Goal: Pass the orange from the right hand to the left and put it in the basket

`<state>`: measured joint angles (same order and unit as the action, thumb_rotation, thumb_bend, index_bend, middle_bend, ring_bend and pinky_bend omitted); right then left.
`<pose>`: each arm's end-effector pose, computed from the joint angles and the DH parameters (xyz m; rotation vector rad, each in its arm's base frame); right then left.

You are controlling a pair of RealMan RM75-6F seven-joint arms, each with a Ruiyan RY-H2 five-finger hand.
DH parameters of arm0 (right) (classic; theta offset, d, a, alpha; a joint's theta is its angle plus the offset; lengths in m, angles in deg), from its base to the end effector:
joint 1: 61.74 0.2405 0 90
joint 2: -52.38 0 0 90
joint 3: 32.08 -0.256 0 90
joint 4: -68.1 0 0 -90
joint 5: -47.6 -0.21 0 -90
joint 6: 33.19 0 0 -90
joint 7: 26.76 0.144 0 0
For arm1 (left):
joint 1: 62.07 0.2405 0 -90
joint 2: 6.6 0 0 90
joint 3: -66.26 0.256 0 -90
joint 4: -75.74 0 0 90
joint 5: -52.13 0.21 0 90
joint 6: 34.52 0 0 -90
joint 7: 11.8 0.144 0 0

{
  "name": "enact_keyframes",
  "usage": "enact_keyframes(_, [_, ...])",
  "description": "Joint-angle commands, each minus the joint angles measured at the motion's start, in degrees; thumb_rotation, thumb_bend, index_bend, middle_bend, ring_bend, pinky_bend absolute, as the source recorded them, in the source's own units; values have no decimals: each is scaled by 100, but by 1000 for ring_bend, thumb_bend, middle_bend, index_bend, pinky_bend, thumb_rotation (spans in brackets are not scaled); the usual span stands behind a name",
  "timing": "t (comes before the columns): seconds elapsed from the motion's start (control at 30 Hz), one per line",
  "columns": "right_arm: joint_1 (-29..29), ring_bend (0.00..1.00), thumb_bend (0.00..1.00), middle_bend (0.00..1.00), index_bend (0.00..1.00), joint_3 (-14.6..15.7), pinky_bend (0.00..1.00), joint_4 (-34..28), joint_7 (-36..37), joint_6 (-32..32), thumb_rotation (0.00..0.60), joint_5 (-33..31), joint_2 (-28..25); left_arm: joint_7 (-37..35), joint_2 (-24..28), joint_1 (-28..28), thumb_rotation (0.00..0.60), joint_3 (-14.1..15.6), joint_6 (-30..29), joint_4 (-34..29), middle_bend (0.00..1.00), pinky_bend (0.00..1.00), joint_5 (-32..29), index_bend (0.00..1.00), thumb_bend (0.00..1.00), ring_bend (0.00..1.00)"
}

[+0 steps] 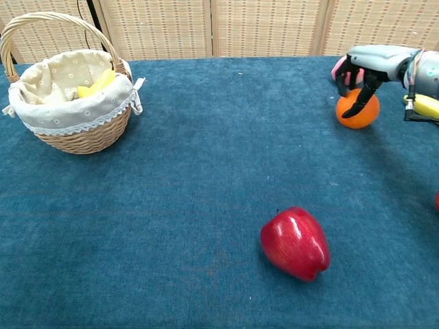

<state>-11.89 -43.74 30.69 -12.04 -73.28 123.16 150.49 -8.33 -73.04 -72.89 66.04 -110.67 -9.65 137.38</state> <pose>-0.2262 -0.4598 0.0137 1.7060 -0.9743 0.8251 -0.3273 0.2054 0.1333 -1.5755 -0.8711 -0.7375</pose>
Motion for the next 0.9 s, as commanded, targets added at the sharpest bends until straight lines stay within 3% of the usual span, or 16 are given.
enact_keyframes(0.03, [-43, 603, 198, 622, 799, -2, 694, -5, -22, -41, 600, -22, -2, -10, 9, 3, 600, -2, -18, -5, 0, 14, 7, 0, 182, 0])
enact_keyframes(0.53, [-68, 635, 223, 647, 822, -227, 725, -749, -370, -286, 600, -230, -328, -49, 14, 0, 600, 2, 1, 9, 0, 15, -16, 0, 183, 0])
enact_keyframes(0.7, [-342, 635, 223, 647, 822, -263, 725, -2052, -294, -671, 600, -233, -763, -67, -7, -14, 600, 13, 61, 59, 0, 14, -43, 0, 182, 0])
enact_keyframes(0.9, [-675, 635, 224, 649, 823, -16, 725, -3642, -255, -1064, 600, 112, -1356, -75, -23, -26, 600, 26, 84, 74, 0, 14, -30, 0, 182, 0])
